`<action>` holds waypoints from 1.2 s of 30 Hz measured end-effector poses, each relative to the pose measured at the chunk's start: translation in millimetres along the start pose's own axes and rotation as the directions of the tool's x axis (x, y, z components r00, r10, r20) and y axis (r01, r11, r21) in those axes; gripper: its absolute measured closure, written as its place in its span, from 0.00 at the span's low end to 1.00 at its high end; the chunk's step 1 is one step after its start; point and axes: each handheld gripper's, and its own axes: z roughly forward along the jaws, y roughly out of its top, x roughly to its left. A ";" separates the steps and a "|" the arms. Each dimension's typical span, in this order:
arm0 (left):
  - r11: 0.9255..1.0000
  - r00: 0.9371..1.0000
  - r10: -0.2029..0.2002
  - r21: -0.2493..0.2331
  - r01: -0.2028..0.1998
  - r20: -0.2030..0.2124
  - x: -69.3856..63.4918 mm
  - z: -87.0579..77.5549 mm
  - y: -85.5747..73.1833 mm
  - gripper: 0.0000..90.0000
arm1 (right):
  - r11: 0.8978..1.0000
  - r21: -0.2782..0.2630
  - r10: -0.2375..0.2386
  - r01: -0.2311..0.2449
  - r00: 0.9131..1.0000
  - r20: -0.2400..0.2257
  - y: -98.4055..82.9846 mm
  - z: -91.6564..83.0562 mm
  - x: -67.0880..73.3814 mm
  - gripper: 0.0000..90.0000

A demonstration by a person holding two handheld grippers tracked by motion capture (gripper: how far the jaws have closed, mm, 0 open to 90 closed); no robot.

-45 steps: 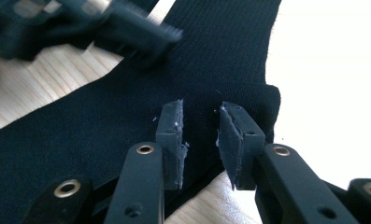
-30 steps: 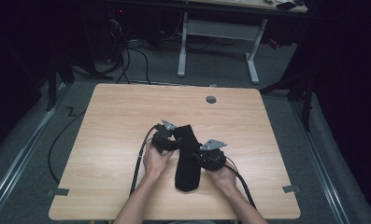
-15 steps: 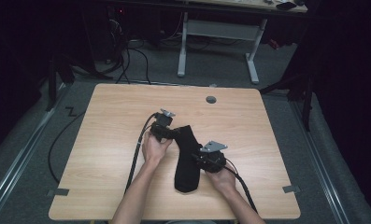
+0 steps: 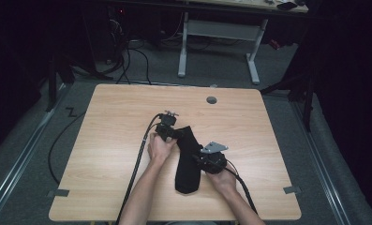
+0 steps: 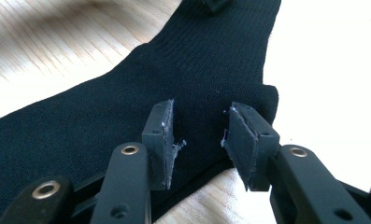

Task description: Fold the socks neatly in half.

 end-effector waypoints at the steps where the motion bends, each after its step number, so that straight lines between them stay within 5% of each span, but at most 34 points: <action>1: 1.000 1.000 0.009 0.003 -0.009 -0.001 -0.2 0.0 0.2 0.43 | 1.000 0.000 0.000 0.000 1.000 0.000 0.0 0.0 0.0 0.68; 6: 0.998 0.999 0.054 0.008 -0.054 0.008 2.2 -1.4 0.0 0.52 | 1.000 0.000 0.001 -0.001 1.000 0.002 0.0 0.1 -0.5 0.67; 10: 0.997 0.996 0.077 0.028 -0.079 0.051 1.2 -2.1 2.5 0.70 | 1.000 0.000 0.005 -0.005 1.000 0.003 0.0 0.1 -0.7 0.67; 19: 0.998 0.991 0.041 0.039 -0.047 0.126 6.4 -3.8 3.6 0.87 | 1.000 0.003 0.013 -0.013 1.000 0.000 -0.2 -0.2 -1.0 0.67; 28: 0.997 0.983 0.068 -0.051 -0.060 0.170 4.8 -21.0 6.6 0.89 | 1.000 0.001 0.007 -0.007 1.000 0.006 -0.3 -0.2 -0.2 0.66; 36: 0.985 0.968 0.119 -0.151 -0.087 0.221 -0.1 -40.5 9.5 0.89 | 1.000 0.003 0.018 -0.018 1.000 0.007 -0.2 -0.3 -1.0 0.64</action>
